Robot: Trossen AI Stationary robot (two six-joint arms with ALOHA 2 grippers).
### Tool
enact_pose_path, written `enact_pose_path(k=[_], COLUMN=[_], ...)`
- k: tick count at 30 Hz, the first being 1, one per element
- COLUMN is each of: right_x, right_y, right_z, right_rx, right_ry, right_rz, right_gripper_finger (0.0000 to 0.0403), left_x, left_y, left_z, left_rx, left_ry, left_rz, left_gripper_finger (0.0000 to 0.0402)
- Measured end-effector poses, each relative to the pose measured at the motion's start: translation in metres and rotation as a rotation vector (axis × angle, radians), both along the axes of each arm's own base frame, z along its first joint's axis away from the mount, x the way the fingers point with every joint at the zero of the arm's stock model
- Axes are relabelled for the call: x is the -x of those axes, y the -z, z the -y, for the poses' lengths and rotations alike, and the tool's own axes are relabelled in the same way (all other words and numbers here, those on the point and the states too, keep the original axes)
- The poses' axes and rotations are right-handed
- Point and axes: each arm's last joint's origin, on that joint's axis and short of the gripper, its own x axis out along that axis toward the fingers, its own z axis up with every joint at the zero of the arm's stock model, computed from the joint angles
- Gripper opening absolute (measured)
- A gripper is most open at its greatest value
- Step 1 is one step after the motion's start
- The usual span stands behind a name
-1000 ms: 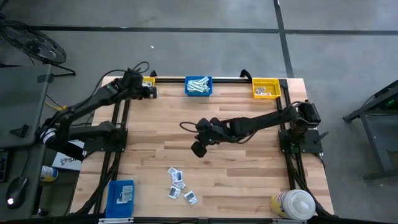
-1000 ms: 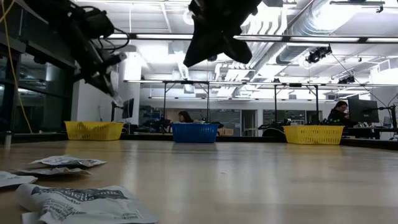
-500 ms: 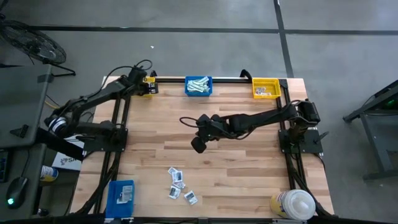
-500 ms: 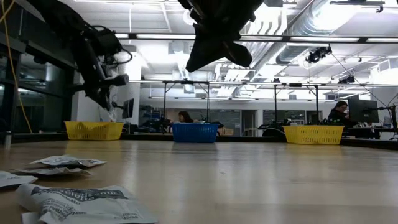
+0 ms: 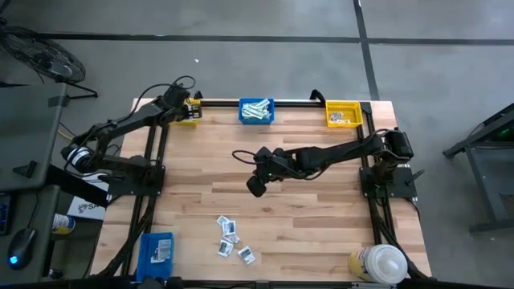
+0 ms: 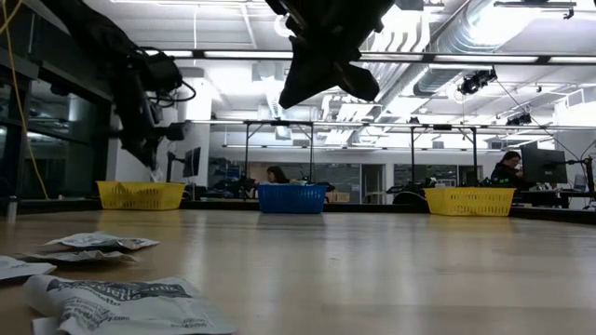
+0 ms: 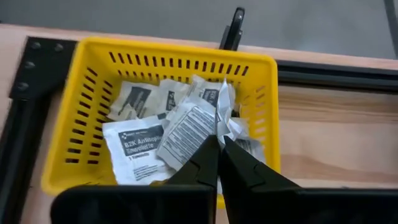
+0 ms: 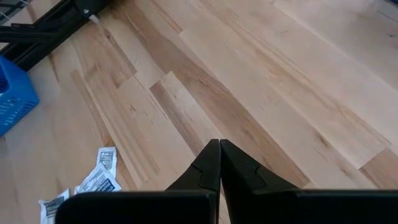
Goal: Pick & Place First Aid Supplies
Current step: Put the gray towelette pack into the left yellow bin
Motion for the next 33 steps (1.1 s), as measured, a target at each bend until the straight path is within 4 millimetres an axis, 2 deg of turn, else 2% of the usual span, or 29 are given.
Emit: enact_pose_path(k=[4,14,33], right_x=[0.0,0.001,0.008], right_y=[0.0,0.0,0.001], right_z=[0.0,-0.007,-0.044], right_rx=[0.0,-0.014,-0.029], right_ry=[0.0,-0.017,-0.01], right_rz=[0.0,-0.005,0.003], right_gripper_finger=[0.0,0.0,0.0], left_x=[0.003,0.003,0.0], left_y=[0.0,0.001,-0.007], left_z=[-0.003,-0.001,-0.009], left_rx=[0.024,0.044,-0.074], left_ry=[0.021,0.055,-0.113], left_rz=[0.037,0.027,0.156], left_gripper_finger=[0.0027,0.0126,0.0133])
